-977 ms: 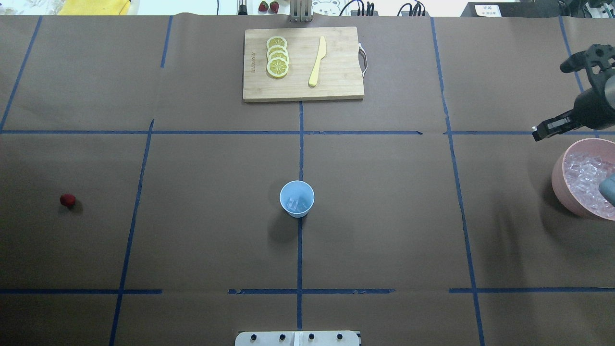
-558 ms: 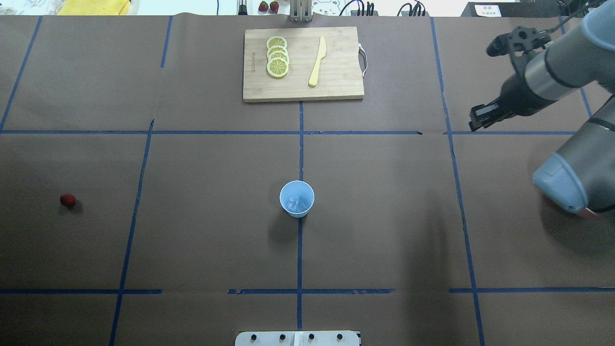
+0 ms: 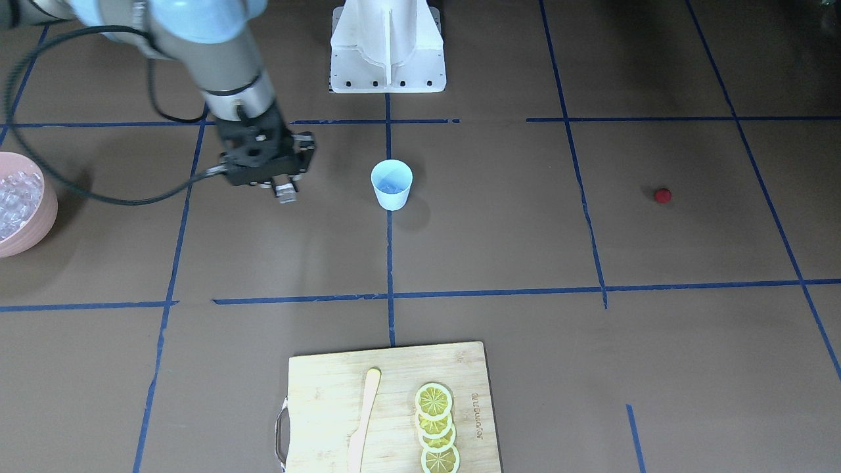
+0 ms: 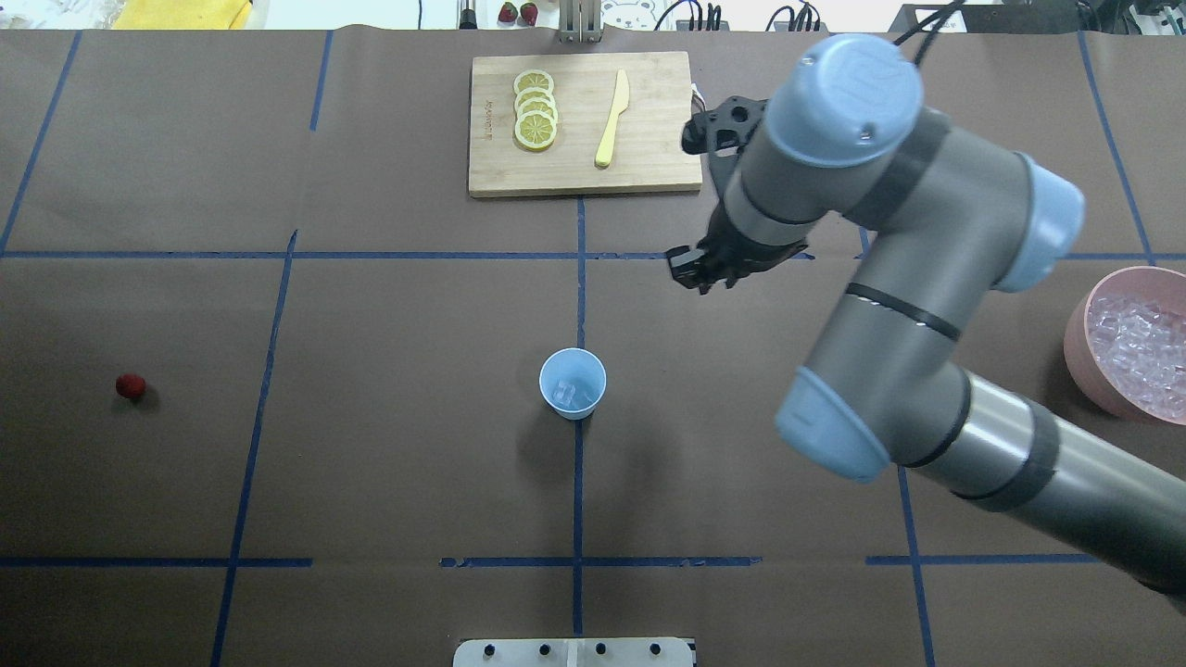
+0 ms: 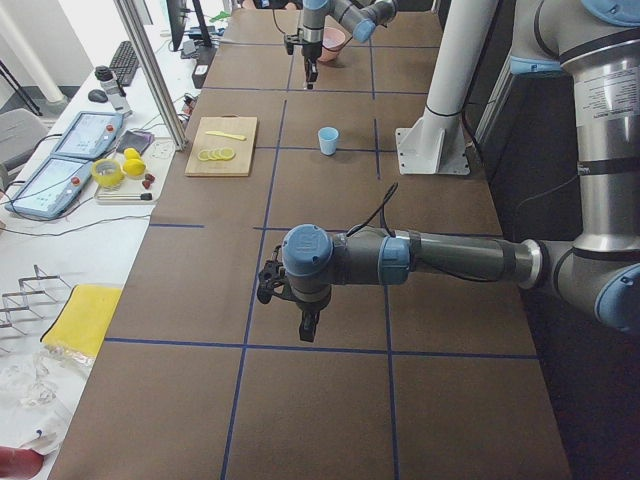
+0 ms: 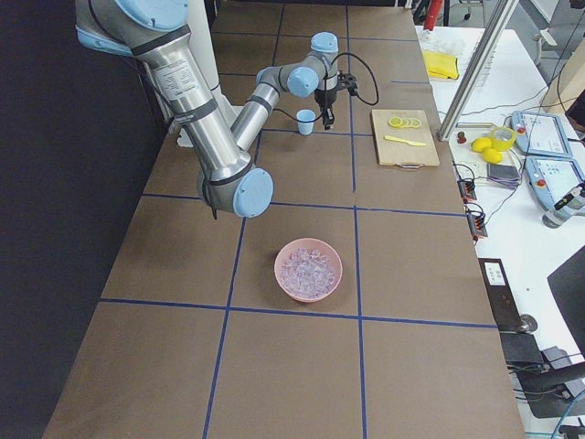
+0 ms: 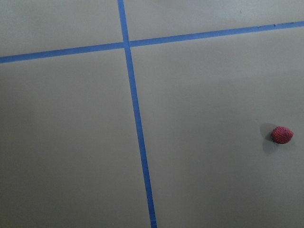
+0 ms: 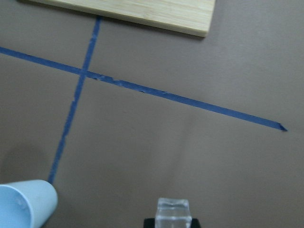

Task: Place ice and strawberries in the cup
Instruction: 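Carry the ice with the right gripper over the light-blue cup, then open the right gripper to drop the ice into the cup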

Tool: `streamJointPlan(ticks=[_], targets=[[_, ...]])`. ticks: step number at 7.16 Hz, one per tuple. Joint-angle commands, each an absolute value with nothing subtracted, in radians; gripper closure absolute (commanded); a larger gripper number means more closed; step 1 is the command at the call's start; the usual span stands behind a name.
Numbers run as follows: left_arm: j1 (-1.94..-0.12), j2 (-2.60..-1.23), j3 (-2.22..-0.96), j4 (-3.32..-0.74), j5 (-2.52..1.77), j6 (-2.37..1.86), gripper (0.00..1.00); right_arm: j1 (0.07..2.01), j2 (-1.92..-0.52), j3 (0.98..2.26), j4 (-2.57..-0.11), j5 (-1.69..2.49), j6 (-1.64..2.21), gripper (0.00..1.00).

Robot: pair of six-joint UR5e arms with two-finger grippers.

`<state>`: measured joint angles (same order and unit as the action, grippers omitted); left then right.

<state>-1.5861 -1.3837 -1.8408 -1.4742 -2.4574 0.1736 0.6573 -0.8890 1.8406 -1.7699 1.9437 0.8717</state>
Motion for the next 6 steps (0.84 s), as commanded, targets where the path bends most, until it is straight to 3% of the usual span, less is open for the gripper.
streamJointPlan(ticks=[1,4,6], targets=[[-1.586,-1.384,-1.839,-1.474,-2.457,0.175,0.00,0.553,-0.715,1.700,-1.793,1.876,1.019,1.00],[-1.583,-1.385,-1.841,-1.474,-2.459,0.175,0.00,0.459,-0.681,1.660,-1.795,1.809,1.072,0.96],[-1.583,-1.385,-1.841,-1.474,-2.459,0.175,0.00,0.443,-0.689,1.657,-1.796,1.804,1.071,0.78]])
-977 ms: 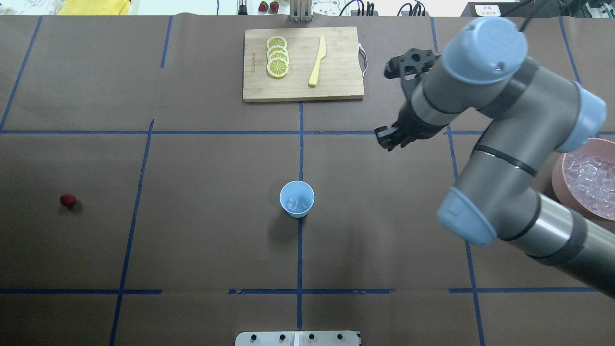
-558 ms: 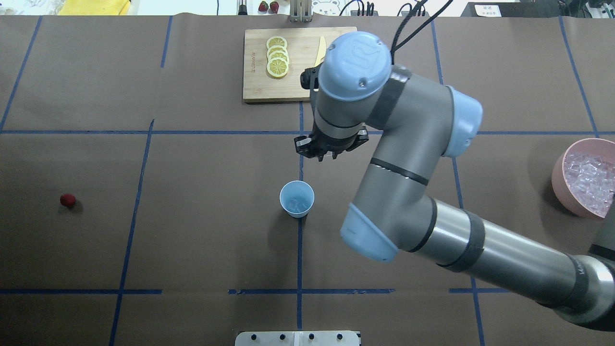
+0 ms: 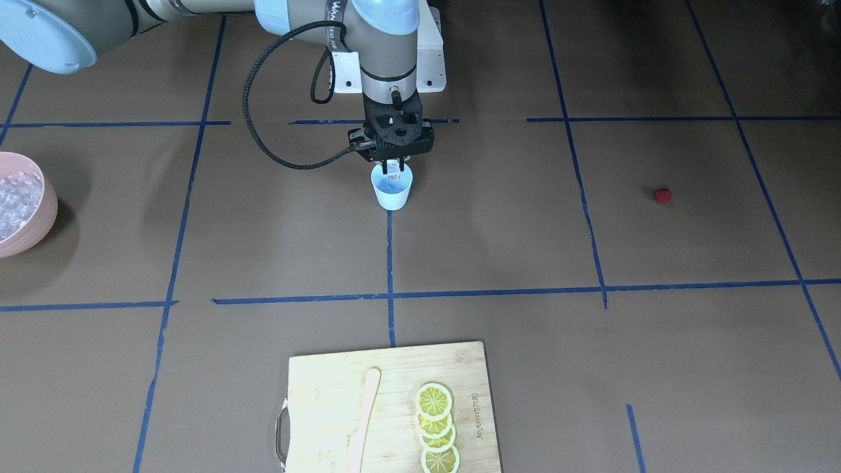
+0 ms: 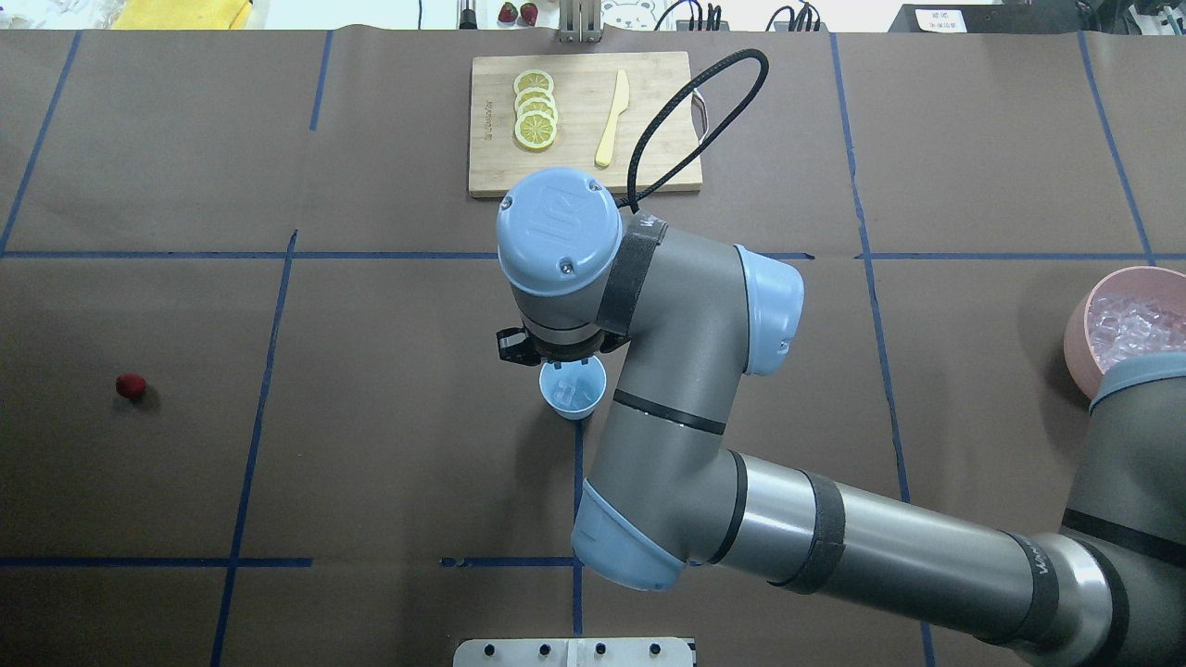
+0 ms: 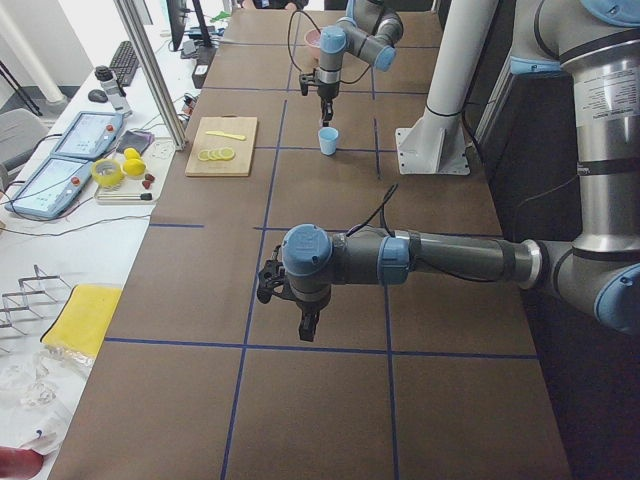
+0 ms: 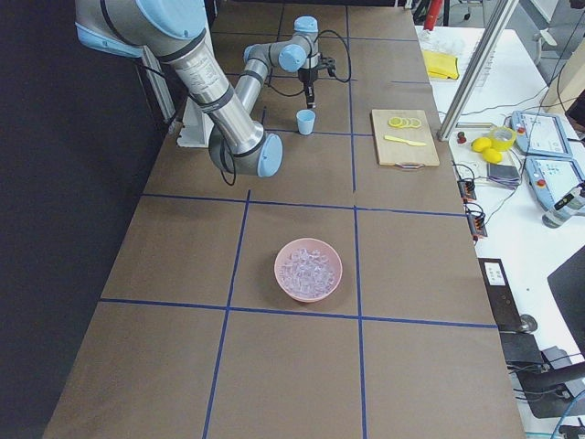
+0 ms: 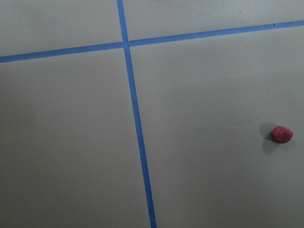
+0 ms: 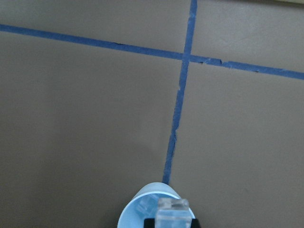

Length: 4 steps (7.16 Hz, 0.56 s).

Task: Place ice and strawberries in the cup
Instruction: 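Open the right gripper to drop the ice into the cup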

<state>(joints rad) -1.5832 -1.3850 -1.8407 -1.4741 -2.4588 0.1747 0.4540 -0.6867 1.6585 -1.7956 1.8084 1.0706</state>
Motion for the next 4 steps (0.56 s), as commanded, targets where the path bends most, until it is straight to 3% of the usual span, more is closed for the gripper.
streamJointPlan(ticks=[1,2,4], targets=[[-1.583,-1.385,-1.841,-1.474,-2.459,0.175,0.00,0.430,-0.698,1.657,-1.796,1.798,1.072,0.33],[-1.583,-1.385,-1.841,-1.474,-2.459,0.175,0.00,0.428,-0.693,1.658,-1.799,1.792,1.077,0.01],[-1.583,-1.385,-1.844,-1.476,-2.459,0.175,0.00,0.428,-0.692,1.661,-1.798,1.796,1.094,0.01]])
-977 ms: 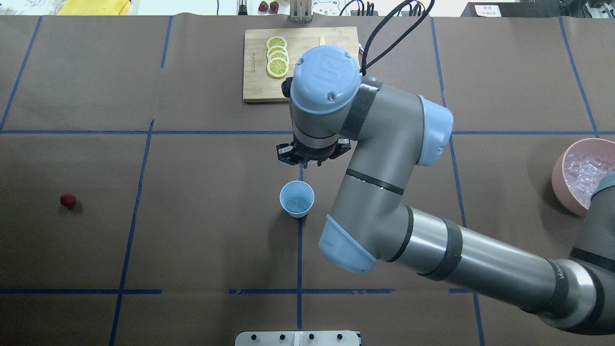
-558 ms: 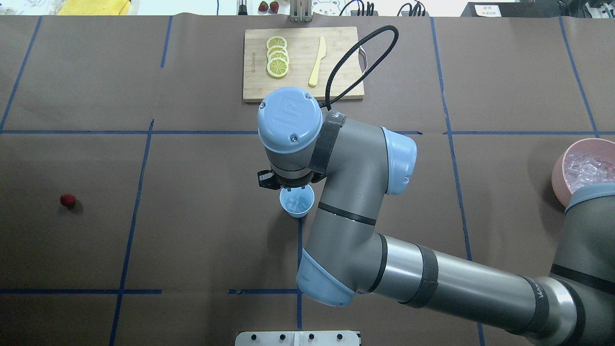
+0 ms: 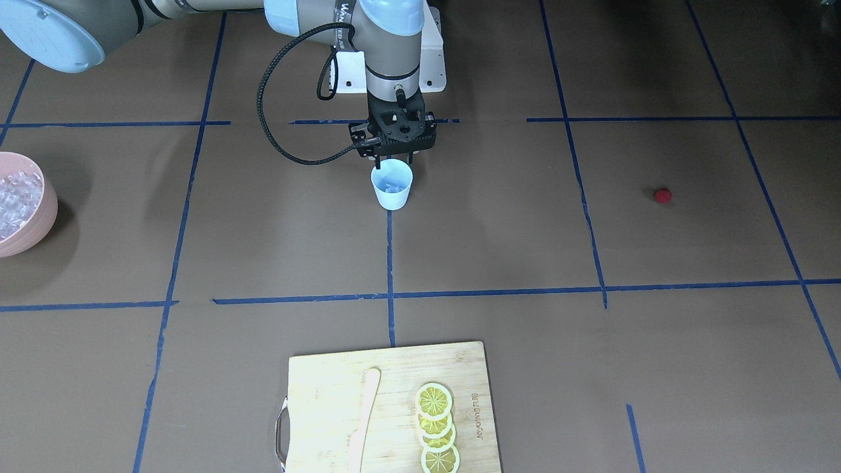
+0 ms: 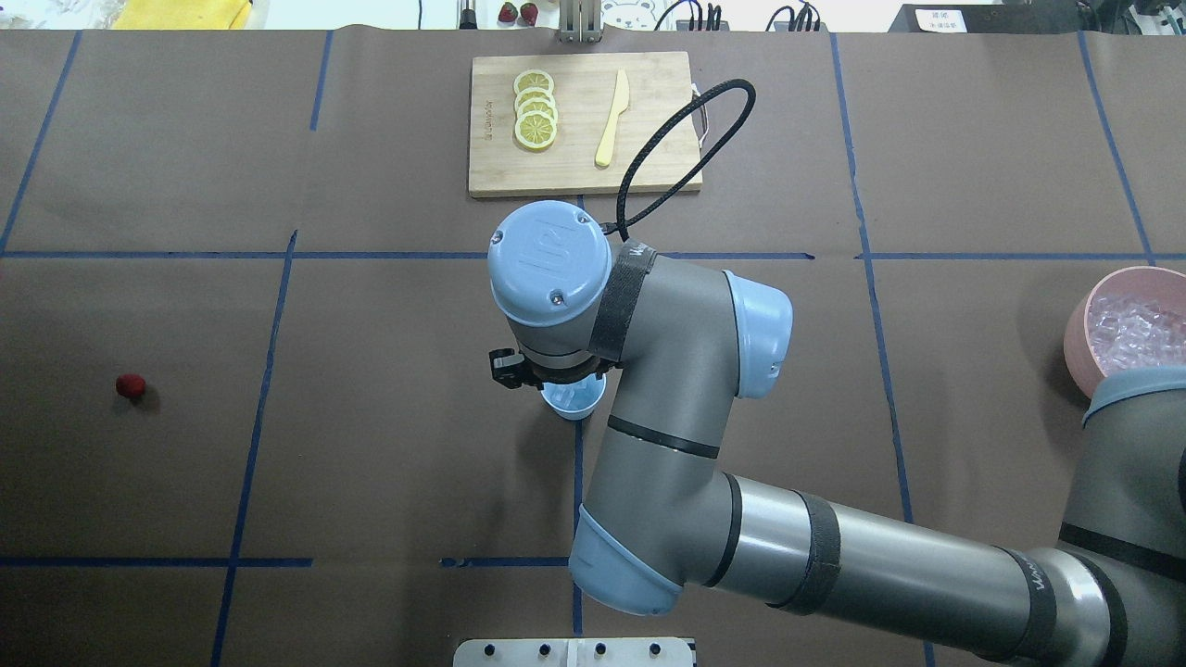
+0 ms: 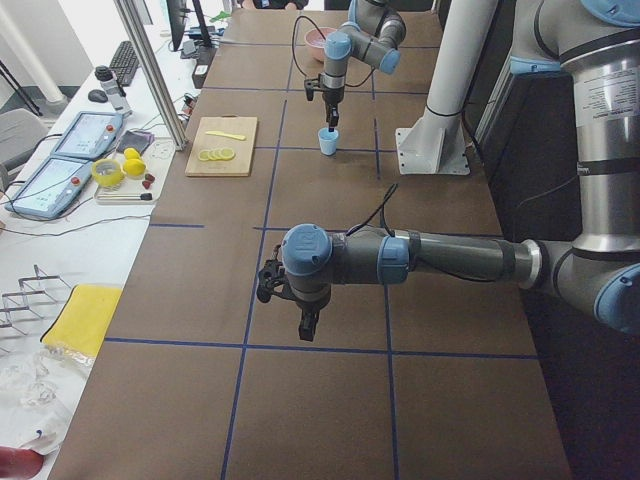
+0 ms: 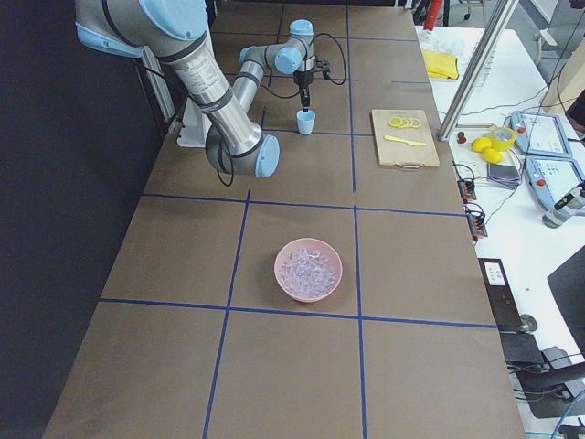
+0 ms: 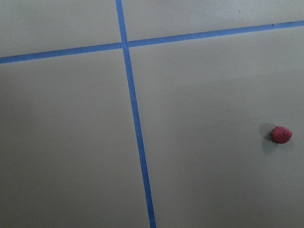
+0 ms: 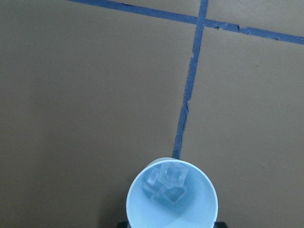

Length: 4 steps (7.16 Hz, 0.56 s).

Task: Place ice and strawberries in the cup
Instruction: 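Open the right gripper to drop the ice into the cup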

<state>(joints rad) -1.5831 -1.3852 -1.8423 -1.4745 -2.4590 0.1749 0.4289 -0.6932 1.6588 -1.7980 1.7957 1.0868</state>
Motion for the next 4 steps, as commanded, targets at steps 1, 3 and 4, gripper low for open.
streamJointPlan(ticks=[1,3,4], targets=[[-1.579,-1.387,-1.842,-1.476,-2.459,0.175,0.00,0.443,-0.690,1.667,-1.799,1.796,1.092,0.01],[-1.577,-1.385,-1.839,-1.474,-2.457,0.172,0.00,0.555,-0.696,1.671,-1.799,1.869,1.077,0.00],[-1.577,-1.402,-1.842,-1.477,-2.457,0.166,0.00,0.637,-0.701,1.671,-1.799,1.955,1.068,0.00]])
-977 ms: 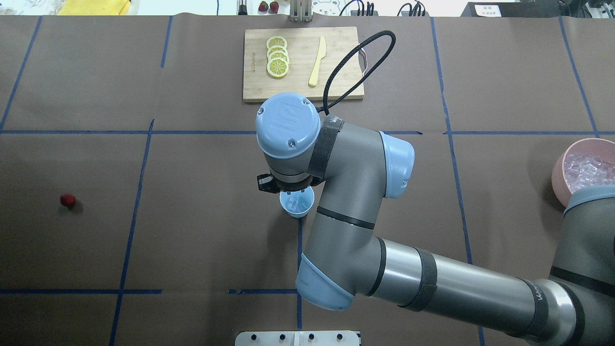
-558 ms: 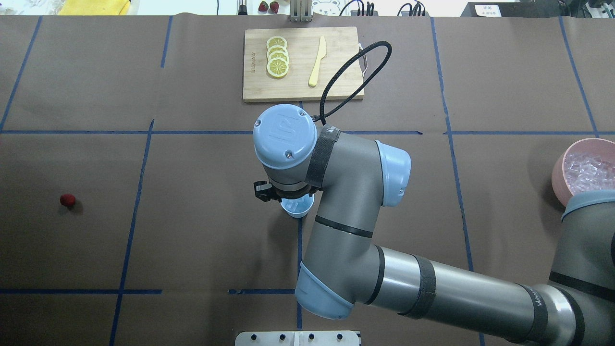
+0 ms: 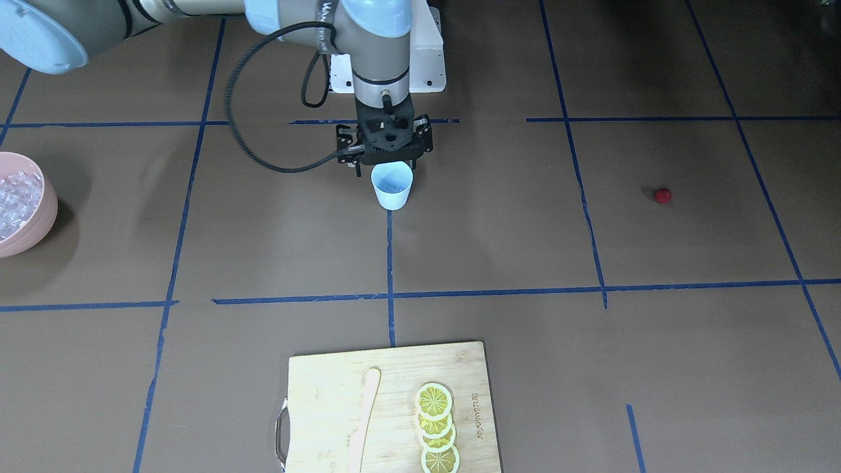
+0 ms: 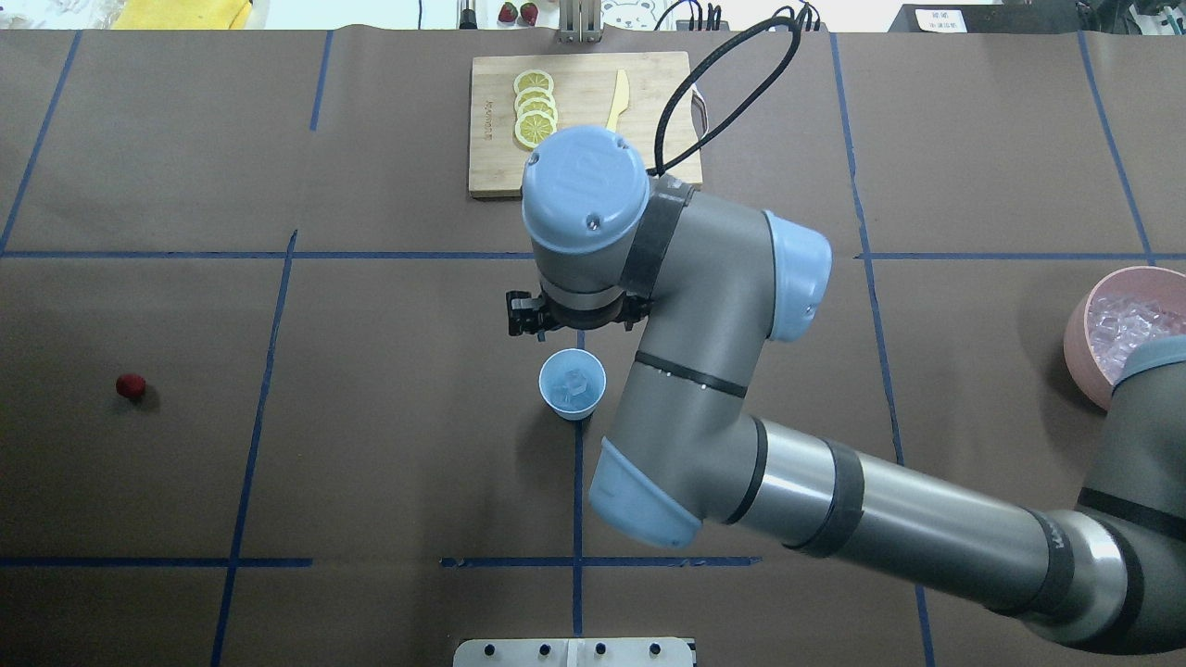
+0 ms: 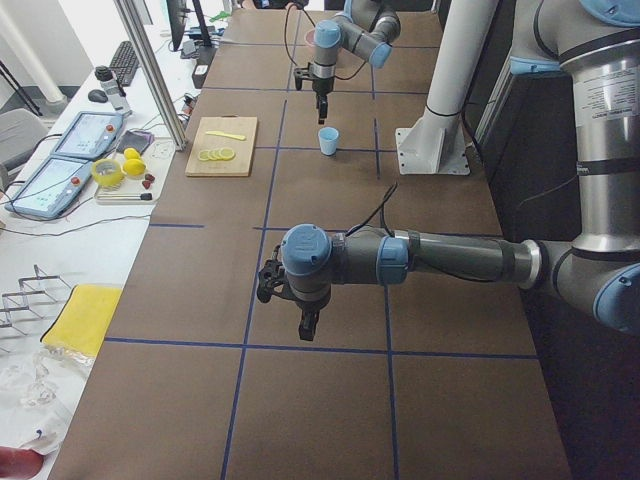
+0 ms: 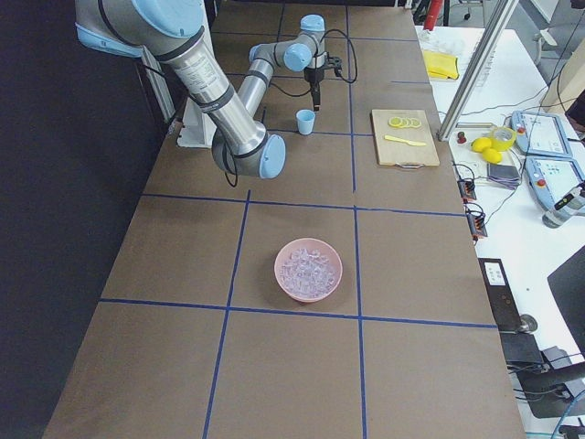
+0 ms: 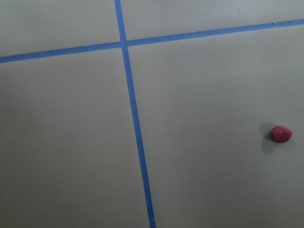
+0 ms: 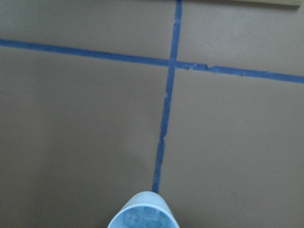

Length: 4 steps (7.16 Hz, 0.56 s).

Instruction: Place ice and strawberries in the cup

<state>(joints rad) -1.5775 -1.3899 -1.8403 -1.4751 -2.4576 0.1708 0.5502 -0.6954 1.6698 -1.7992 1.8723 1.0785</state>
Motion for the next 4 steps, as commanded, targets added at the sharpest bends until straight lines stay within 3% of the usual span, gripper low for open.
streamJointPlan(ticks=[1,4], targets=[[-1.577,-1.429,-1.844,-1.527,-2.456,0.163,0.00,0.726,-0.739,1.674,-1.799,2.033,0.973,0.00],[-1.575,-1.495,-1.787,-1.632,-2.456,0.156,0.00,1.007,-0.989,1.772,-1.798,2.162,0.522,0.00]])
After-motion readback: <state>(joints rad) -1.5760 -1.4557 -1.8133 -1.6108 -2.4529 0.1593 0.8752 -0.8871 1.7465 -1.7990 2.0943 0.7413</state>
